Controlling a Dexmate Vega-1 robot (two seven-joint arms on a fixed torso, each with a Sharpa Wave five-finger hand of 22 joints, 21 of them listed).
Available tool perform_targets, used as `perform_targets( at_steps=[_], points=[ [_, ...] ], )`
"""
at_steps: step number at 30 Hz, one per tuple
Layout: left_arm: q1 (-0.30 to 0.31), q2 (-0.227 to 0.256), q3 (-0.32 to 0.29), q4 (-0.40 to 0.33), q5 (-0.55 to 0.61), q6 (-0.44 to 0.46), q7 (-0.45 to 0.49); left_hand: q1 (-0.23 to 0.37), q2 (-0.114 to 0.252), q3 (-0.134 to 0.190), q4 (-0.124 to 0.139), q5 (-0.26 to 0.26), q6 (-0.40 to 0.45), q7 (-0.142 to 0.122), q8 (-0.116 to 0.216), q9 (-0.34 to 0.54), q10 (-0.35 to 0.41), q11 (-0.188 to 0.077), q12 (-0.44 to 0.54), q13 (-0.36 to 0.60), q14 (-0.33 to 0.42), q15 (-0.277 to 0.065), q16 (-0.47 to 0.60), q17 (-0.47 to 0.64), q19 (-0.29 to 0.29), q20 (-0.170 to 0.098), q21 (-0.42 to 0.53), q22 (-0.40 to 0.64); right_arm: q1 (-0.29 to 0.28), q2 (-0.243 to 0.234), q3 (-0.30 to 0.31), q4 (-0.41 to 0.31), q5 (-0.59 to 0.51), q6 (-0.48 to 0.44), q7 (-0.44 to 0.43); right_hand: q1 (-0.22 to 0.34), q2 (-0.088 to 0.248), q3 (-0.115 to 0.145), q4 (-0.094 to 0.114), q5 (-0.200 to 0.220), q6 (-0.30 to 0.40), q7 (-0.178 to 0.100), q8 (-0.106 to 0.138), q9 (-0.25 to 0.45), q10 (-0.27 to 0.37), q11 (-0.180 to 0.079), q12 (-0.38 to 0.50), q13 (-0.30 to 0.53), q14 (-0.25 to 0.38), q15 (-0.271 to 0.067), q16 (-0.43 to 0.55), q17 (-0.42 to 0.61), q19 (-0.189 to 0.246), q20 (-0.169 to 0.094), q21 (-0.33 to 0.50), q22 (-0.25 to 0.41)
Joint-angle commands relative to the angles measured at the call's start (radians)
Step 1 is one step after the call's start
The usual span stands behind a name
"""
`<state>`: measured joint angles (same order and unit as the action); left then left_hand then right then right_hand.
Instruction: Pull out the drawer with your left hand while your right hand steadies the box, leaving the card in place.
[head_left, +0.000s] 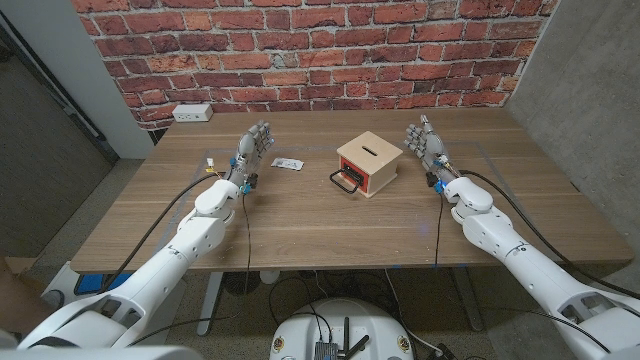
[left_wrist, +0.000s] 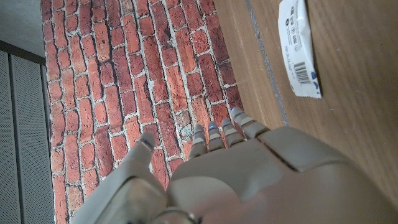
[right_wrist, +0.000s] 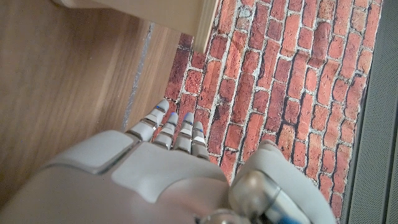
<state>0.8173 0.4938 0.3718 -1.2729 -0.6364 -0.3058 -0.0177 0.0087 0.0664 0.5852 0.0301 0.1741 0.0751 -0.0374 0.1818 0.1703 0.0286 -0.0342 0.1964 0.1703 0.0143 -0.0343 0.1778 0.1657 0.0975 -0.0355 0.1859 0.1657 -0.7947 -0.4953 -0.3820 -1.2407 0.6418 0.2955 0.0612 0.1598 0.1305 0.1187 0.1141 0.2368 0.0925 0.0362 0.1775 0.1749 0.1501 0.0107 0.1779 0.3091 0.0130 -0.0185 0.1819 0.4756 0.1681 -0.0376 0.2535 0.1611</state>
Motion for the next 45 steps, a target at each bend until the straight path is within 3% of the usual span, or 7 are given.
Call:
perform_targets(
  at_steps=[1,22,38,45],
  points=[
    [-0.007,0.000,0.003,-0.023,0.032,0.008,0.053,0.003,0.023,0.004,-0.004,0.006,0.009,0.000,0.006,0.002,0.009,-0.006,0.005,0.005,0.007,-0.033,0.007,0.003,0.014,-0.120,0.007,0.005,0.059,0.017,-0.012,0.089,-0.004,0.014,0.047,0.008,0.028,0.010,-0.002,0.007,0.012,0.003,0.008,0.001,0.012,0.000,0.007,-0.001,0.000,-0.009,0.008,0.001,0.011,0.000,0.002,0.005],
    [0.059,0.065,0.000,-0.157,0.094,0.032,0.113,0.016,0.018,0.009,-0.026,0.005,0.031,-0.014,0.007,0.001,0.020,-0.014,0.003,0.005,0.023,-0.039,0.004,0.001,0.020,-0.115,0.006,0.003,0.018,0.013,-0.009,0.041,-0.034,0.053,-0.005,0.011,0.022,0.021,-0.005,0.011,0.018,0.000,0.009,0.000,0.017,-0.002,0.009,-0.024,0.004,-0.014,0.008,-0.021,0.019,-0.004,-0.011,0.005],
    [0.093,0.132,-0.009,-0.235,0.170,0.017,0.128,0.040,-0.003,0.012,-0.079,0.001,0.059,-0.029,0.007,0.001,0.048,-0.035,0.006,0.005,0.050,-0.058,0.004,-0.001,0.033,-0.116,0.006,0.002,-0.024,0.005,-0.004,-0.025,-0.059,0.055,-0.070,0.016,0.021,0.030,-0.010,0.014,0.019,0.001,0.009,-0.001,0.015,-0.006,0.008,-0.039,0.001,-0.017,0.006,-0.036,0.022,-0.008,-0.020,0.005],
    [0.095,0.179,0.002,-0.294,0.238,0.060,0.143,0.050,-0.001,0.017,-0.097,0.000,0.064,-0.033,0.006,0.001,0.057,-0.040,0.006,0.005,0.057,-0.063,0.003,-0.001,0.033,-0.119,0.004,0.002,-0.031,0.003,-0.003,-0.035,-0.061,0.050,-0.081,0.017,0.020,0.035,-0.011,0.015,0.012,0.002,0.006,-0.001,0.003,-0.014,0.004,-0.050,-0.013,-0.022,0.002,-0.046,0.015,-0.012,-0.030,0.005]
  ],
)
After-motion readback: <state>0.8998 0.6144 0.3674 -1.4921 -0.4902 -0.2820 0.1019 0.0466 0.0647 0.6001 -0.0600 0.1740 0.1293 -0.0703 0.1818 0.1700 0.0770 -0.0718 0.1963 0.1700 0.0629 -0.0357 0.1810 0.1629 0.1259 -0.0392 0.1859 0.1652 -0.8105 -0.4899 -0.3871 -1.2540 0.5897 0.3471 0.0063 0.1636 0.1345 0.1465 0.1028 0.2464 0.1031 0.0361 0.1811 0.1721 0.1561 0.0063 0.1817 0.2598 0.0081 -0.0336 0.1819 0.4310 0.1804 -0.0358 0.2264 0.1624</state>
